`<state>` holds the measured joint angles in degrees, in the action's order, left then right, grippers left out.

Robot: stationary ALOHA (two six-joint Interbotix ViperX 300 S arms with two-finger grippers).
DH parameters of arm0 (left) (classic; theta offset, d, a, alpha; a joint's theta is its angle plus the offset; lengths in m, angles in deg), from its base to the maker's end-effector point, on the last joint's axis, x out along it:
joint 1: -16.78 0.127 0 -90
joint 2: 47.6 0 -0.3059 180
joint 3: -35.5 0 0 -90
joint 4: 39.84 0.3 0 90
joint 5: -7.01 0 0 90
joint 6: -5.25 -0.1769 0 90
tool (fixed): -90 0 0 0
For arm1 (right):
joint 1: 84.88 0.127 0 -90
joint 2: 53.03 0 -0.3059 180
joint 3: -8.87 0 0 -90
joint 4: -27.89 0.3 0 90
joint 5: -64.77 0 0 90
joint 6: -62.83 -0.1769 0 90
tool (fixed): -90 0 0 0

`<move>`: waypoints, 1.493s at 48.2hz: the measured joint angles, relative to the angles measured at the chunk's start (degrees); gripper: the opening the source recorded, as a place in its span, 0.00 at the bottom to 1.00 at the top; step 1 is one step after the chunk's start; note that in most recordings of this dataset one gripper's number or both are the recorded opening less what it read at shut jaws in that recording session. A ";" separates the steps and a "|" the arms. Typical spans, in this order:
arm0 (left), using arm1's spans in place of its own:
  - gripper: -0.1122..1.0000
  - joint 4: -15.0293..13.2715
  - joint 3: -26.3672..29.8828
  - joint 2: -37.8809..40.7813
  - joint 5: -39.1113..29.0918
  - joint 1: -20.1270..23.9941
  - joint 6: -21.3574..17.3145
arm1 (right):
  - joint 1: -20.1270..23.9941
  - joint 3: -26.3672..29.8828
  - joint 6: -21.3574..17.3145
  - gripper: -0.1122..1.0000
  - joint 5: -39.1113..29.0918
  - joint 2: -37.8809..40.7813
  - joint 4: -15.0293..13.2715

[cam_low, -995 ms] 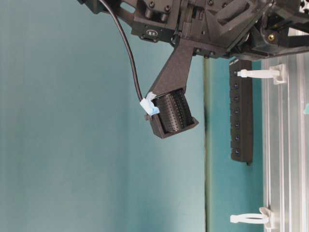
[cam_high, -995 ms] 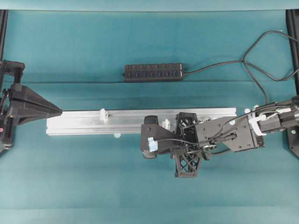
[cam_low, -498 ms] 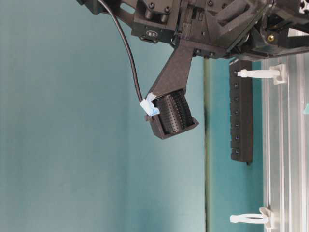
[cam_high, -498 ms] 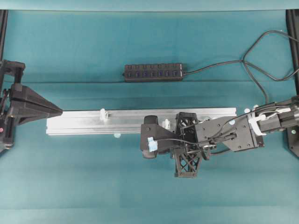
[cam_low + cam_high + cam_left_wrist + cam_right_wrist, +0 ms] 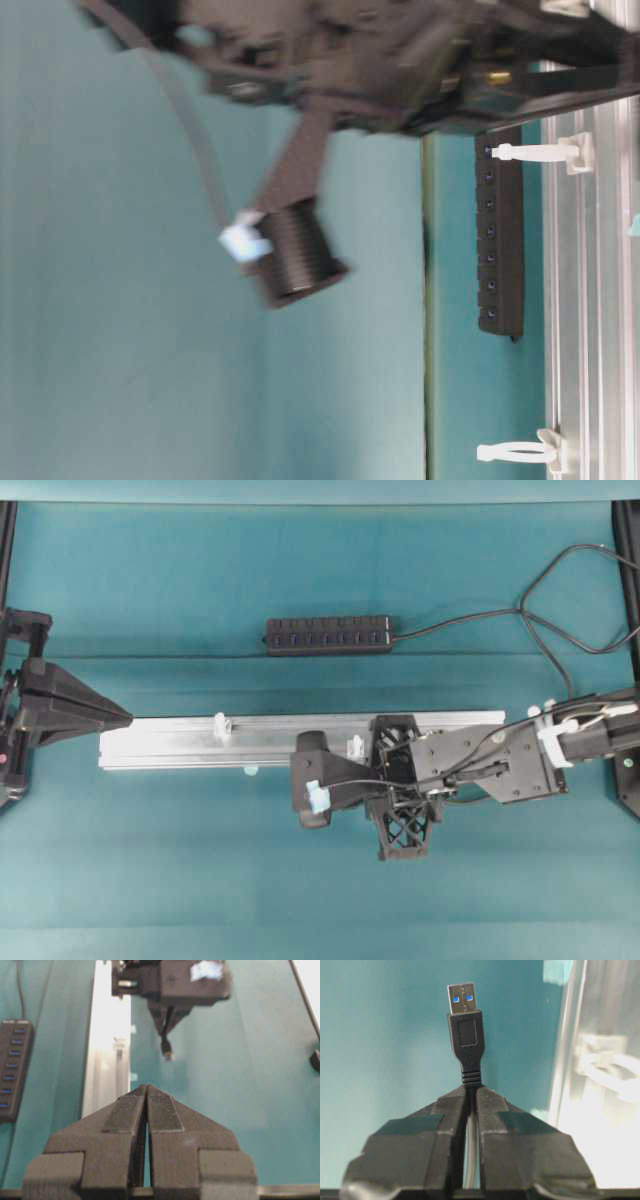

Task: Pass the USB cable through three rings with both arms.
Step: 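Close the right gripper on the cable just behind the USB plug and lift, then carry the plug right and thread it through the rightmost white ring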

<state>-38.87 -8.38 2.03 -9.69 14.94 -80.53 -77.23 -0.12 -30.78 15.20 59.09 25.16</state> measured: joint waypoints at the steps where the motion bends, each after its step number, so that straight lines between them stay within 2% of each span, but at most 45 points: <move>1: 0.12 -0.09 0.00 0.00 0.00 0.09 0.00 | 0.00 0.53 0.53 0.02 -0.88 0.00 0.00; 11: 0.12 -0.09 0.00 0.00 0.00 0.09 0.09 | 0.00 4.04 3.08 0.02 -7.12 -0.79 0.00; 24: 0.12 0.00 0.00 0.00 0.00 0.09 0.88 | -0.53 4.13 3.16 0.02 -9.14 -5.27 0.00; 36: 0.12 0.00 0.09 -0.44 -0.09 0.18 1.32 | -0.79 1.41 3.08 0.02 -13.54 -9.84 -0.62; 48: 0.12 0.00 0.00 -1.32 -0.09 0.97 1.32 | -3.52 -3.16 3.08 0.02 -13.80 -14.77 -1.14; 59: 0.12 -0.09 0.00 -2.11 -0.09 1.05 1.32 | -4.13 -6.33 3.08 0.02 -16.26 -18.37 -3.52; 72: 0.12 0.00 0.09 -2.29 -0.09 1.05 1.32 | -6.33 -11.16 -0.09 0.02 -16.70 -23.82 -5.01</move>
<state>-38.87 -8.29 -0.25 -9.78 15.99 -79.21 -83.56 -11.28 -30.87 -1.50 35.27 20.15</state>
